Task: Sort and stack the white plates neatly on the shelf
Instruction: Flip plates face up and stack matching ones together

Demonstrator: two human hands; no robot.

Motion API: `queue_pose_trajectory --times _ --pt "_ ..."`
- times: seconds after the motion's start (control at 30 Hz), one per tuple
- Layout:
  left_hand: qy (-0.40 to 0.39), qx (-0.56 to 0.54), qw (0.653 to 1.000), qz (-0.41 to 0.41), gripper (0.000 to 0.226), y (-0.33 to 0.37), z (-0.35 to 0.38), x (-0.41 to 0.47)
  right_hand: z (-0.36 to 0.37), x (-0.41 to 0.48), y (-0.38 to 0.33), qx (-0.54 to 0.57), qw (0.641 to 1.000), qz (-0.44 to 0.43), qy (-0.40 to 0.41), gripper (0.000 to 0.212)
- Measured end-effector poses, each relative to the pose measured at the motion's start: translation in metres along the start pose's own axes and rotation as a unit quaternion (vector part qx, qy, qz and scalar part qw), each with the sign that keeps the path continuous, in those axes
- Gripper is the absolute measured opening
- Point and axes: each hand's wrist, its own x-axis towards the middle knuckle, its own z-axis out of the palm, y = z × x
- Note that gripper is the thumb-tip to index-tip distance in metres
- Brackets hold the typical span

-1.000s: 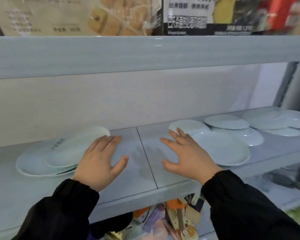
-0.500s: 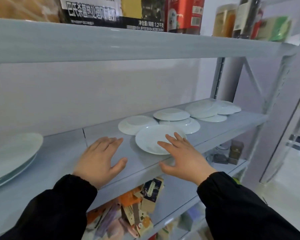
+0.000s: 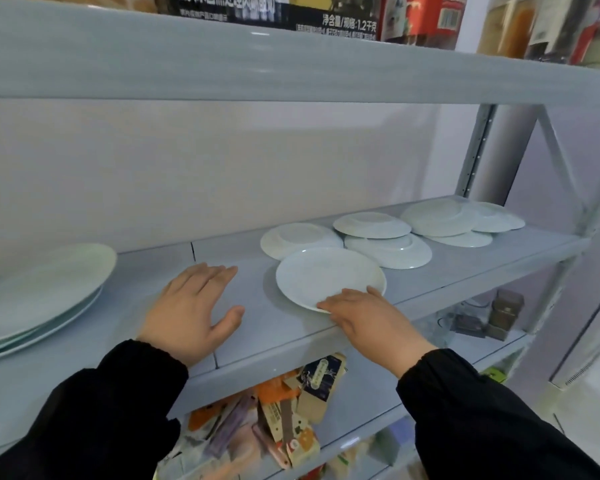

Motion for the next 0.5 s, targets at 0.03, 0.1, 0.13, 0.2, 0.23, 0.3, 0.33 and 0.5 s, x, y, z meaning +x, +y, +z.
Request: queue_pose_trajectory --times 0.03,0.1,0.13,0.2,0.23,0.3,0.33,0.5 --pt "0.003 0.001 1.0 -0.006 0.068 -0.004 -0.002 -0.002 0.001 0.003 -0.007 0.0 1.0 -0.016 -0.005 0.043" --pt "0.011 0.002 1.0 -0.02 0.067 -0.012 -0.005 -0.006 0.003 0.011 -0.024 0.0 0.999 -0.048 -0.012 0.043" --pt "0.014 0.001 1.0 -0.027 0.067 -0.016 -0.007 -0.008 0.005 0.017 -0.032 0.0 0.998 -0.062 -0.015 0.043" --pt "0.011 0.0 0.999 -0.04 0.067 -0.025 -0.008 -0.011 0.007 0.031 -0.047 -0.005 0.996 -0.084 -0.023 0.043" --pt "0.01 -0.002 0.999 -0.045 0.067 -0.029 -0.009 -0.012 0.009 0.039 -0.053 -0.004 0.995 -0.094 -0.023 0.042" --pt "0.013 -0.006 0.998 -0.053 0.067 -0.035 -0.008 -0.013 0.013 0.056 -0.064 0.013 0.993 -0.112 -0.02 0.041" --pt "0.016 -0.01 0.998 -0.056 0.067 -0.037 -0.007 -0.012 0.015 0.064 -0.069 0.026 0.992 -0.12 -0.019 0.041" --pt "0.035 -0.034 0.997 -0.066 0.063 -0.033 -0.003 -0.012 0.027 0.091 -0.085 0.092 0.983 -0.158 -0.003 0.036"
